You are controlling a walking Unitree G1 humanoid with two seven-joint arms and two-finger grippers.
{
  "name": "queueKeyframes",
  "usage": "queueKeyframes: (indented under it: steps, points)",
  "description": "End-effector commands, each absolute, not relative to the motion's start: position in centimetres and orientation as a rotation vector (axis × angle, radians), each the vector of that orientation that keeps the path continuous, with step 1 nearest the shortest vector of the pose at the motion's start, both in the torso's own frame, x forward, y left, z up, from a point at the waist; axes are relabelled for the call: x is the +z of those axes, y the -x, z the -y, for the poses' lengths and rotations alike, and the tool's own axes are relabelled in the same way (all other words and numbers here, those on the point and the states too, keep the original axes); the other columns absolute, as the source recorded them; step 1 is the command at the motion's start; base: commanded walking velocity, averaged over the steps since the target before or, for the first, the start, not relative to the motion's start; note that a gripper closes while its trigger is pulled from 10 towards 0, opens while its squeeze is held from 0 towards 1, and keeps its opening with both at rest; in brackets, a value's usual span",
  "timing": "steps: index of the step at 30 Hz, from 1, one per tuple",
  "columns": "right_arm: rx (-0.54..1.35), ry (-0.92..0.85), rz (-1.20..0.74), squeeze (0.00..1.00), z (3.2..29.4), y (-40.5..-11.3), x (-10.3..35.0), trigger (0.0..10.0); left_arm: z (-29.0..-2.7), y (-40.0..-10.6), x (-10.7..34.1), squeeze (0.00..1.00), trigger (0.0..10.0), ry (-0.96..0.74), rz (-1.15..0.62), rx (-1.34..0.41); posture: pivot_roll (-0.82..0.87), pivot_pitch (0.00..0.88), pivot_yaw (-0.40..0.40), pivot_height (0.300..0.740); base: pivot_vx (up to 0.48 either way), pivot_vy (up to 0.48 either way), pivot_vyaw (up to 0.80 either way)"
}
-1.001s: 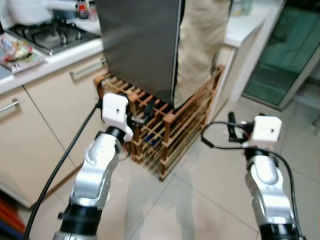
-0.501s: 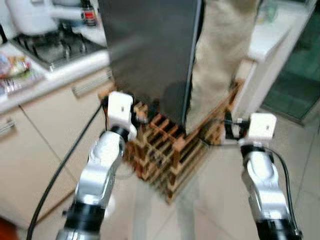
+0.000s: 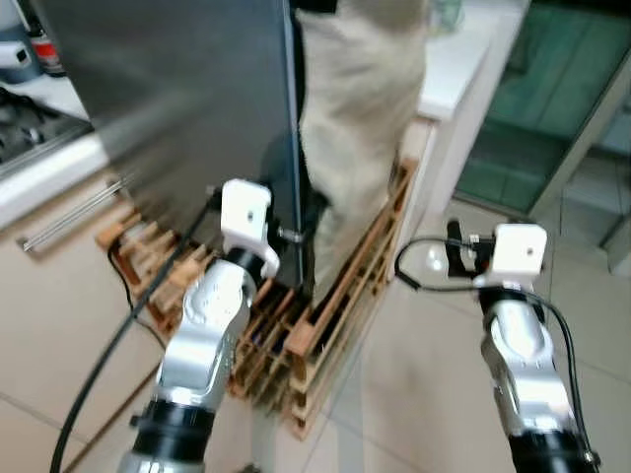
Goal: Restocking fridge
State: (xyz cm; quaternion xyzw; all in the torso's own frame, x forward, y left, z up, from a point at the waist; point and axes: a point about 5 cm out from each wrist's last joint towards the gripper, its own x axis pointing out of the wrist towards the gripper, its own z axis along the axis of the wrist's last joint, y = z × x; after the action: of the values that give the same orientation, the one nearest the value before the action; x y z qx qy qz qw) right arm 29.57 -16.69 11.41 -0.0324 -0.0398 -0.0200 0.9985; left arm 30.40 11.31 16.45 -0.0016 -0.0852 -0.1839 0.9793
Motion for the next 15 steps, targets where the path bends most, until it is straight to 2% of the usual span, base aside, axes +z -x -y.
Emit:
queueKeyframes:
  steps: [1,7,15]
  points:
    - [-0.066,0.072,0.075,0.0,17.8,-29.4,11.3,10.0,-11.9,-30.8,16.7,0.0,10.0,0.007,0.169,-0.331,-0.08,0.0,0.011,0.74,0.0,0.0,0.0]
    - [-0.061,0.072,0.074,0.0,17.6,-29.6,11.2,10.0,-11.8,-30.8,16.9,0.0,10.0,0.01,0.171,-0.341,-0.08,0.0,0.013,0.74,0.0,0.0,0.0]
    - [-0.054,0.076,0.071,0.0,17.6,-29.7,11.1,10.0,-12.1,-30.4,15.6,0.0,10.0,-0.037,0.065,-0.394,-0.08,0.0,0.008,0.74,0.0,0.0,0.0]
